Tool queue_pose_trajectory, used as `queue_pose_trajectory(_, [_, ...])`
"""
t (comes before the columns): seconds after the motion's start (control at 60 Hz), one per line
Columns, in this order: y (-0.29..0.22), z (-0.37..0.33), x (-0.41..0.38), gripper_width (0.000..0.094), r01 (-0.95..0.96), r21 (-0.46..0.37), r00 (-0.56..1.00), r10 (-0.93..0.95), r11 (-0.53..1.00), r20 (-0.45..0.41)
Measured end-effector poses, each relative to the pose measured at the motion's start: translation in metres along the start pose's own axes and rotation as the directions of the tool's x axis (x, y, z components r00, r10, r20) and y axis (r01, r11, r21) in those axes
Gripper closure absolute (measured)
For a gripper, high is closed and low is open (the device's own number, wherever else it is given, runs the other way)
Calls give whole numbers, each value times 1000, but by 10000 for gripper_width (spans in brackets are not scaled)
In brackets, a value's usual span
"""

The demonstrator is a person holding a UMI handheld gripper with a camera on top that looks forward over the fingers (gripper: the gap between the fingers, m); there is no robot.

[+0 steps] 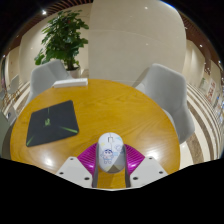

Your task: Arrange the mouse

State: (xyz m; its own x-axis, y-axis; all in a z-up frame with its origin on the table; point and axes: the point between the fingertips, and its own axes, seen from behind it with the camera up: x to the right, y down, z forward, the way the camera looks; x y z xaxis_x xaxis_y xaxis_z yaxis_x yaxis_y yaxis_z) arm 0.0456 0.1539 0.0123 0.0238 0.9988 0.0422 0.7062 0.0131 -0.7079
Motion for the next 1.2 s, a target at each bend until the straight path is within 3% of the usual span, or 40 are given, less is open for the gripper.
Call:
queue_pose_trajectory(0.2, [-100, -13, -74, 558, -87, 81, 994, 80, 993, 79])
queue_pose_trajectory(0.317, [-130, -5, -137, 557, -80, 102, 991, 68, 992, 115])
queue_pose_trajectory(0.45, [-123, 26, -205, 558, -36, 74, 992, 26, 997, 127])
queue_pose_trajectory(0.617, [-77, 64, -243, 548, 6, -13, 996, -5, 1000, 86])
queue_pose_trajectory(0.8, [-53, 77, -247, 392, 17, -52, 997, -13, 999, 79])
queue_pose_trajectory(0.883, [-55, 72, -244, 53, 41, -53, 996, -37, 998, 76])
queue_pose_trajectory(0.933, [-60, 63, -240, 93, 33, -46, 997, -30, 998, 76])
queue_pose_trajectory(1.2, [-53, -61, -199, 77, 27, -63, 994, -21, 998, 104])
